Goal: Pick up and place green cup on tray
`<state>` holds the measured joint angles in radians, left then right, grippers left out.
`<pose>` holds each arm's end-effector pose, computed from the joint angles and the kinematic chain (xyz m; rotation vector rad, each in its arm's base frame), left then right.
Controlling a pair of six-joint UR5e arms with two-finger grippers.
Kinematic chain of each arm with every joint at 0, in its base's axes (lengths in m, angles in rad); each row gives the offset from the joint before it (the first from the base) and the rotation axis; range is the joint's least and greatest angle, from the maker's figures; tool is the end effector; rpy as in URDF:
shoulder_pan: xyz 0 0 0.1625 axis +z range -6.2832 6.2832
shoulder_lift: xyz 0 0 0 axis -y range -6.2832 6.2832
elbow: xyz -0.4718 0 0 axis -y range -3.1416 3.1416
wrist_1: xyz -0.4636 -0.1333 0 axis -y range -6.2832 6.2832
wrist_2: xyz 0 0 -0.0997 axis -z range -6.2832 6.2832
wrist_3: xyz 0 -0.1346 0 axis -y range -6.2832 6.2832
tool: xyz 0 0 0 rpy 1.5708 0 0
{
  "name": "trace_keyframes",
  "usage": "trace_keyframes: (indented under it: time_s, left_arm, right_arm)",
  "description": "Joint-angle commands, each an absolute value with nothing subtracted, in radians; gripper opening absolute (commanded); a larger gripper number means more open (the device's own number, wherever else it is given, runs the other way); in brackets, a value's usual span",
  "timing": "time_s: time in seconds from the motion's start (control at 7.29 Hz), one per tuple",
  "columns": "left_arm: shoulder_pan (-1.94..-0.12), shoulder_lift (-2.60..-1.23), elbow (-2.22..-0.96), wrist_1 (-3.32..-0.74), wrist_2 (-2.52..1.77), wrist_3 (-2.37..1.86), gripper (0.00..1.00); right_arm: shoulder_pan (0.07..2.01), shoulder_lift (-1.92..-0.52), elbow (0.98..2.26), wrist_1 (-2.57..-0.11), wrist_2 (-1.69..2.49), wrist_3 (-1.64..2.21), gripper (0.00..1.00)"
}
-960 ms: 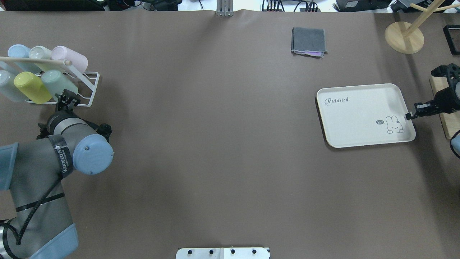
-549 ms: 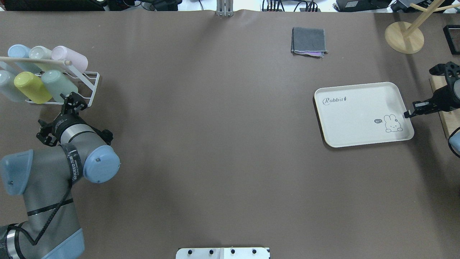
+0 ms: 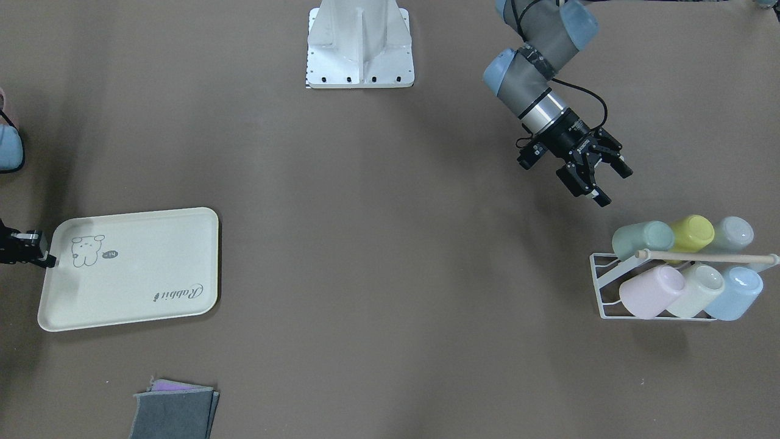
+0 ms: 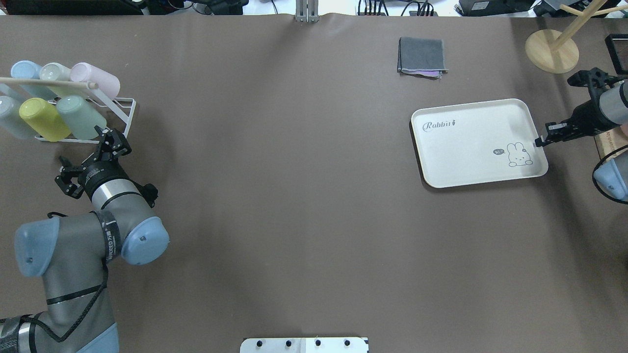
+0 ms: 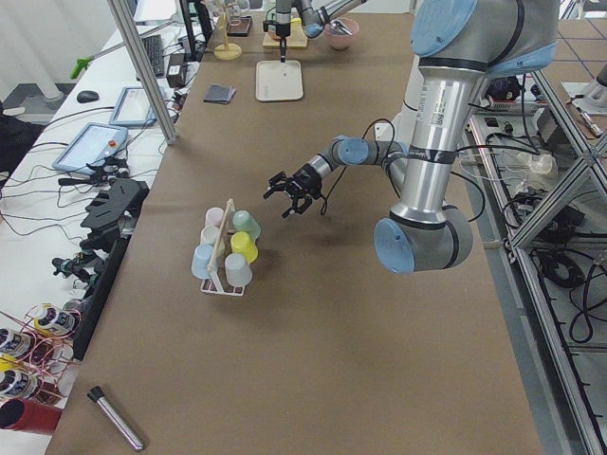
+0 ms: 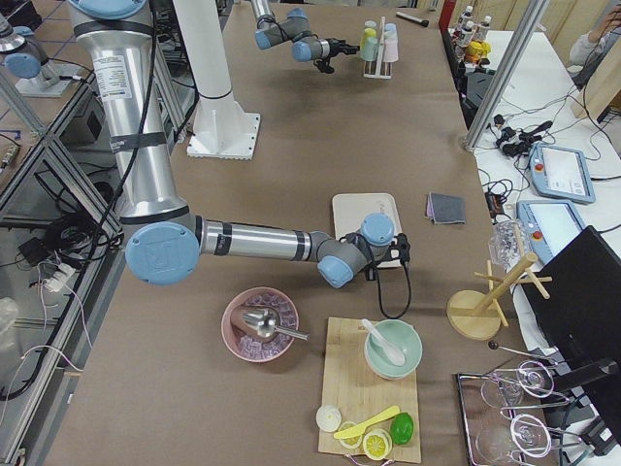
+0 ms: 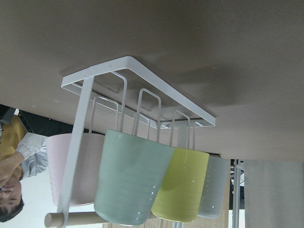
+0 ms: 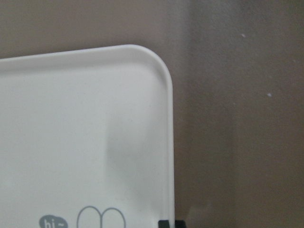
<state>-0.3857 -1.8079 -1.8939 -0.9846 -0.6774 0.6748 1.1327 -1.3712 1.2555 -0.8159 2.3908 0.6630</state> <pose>0.4673 -0.4468 0.4617 0.2327 -1.0029 1.7303 -0.2606 -0.6386 0.6927 0.0992 -0.9866 -0.0557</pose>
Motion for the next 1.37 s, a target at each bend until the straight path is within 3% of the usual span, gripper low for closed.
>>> trace_keyframes:
  time_s: [0.0, 0.96, 1.23]
  left_arm:
    - [-0.385, -1.798, -1.858, -1.02, -0.628, 0.675, 0.98]
    - [-0.38, -1.782, -1.779, -1.129, -0.604, 0.676, 0.98]
    - [-0.38, -1.781, -1.776, -1.144, -0.579, 0.676, 0.98]
  right_arm:
    - [1.108, -1.272, 1.25, -0.923, 2.385, 0.669, 0.0]
    - [0.924, -1.04, 1.321, -0.951, 2.214, 1.107, 0.0]
    - [0.815, -0.962, 1.412, -1.129, 2.099, 1.207, 0.0]
